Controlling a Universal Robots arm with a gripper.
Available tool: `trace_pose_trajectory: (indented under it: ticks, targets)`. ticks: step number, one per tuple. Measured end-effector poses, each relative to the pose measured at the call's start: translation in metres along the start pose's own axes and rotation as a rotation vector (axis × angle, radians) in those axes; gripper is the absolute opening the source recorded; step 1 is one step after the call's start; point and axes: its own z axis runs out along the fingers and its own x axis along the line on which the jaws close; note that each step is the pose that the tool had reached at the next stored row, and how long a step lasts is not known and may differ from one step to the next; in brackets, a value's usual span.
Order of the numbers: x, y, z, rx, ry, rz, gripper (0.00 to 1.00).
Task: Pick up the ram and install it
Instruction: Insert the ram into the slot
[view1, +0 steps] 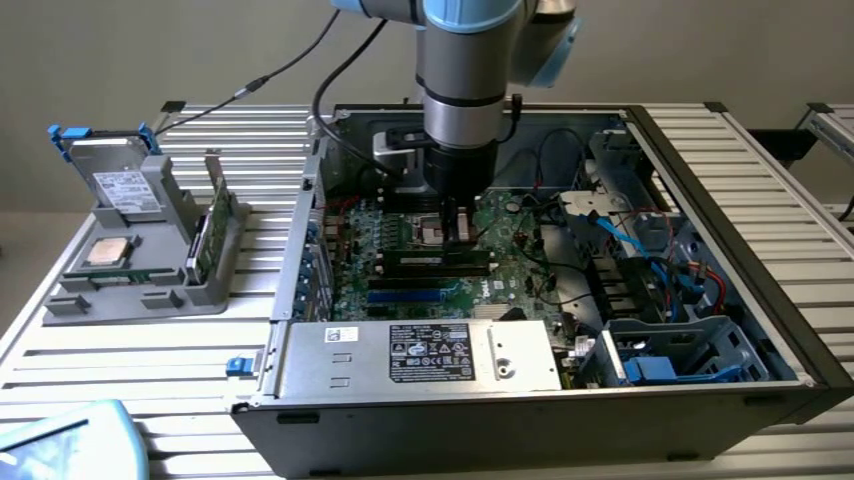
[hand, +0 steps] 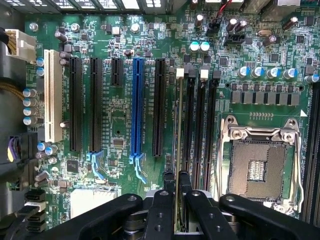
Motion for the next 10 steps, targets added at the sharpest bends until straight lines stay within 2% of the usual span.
trace_pose_trajectory:
  ticks: [6,10]
  targets:
    - [-0.0001,0.0011,0.0001,0.0056,0.0015,0.011,0.15]
    - [-0.0002,0.0013,0.0006,0.0110,0.0089,0.014,0.15]
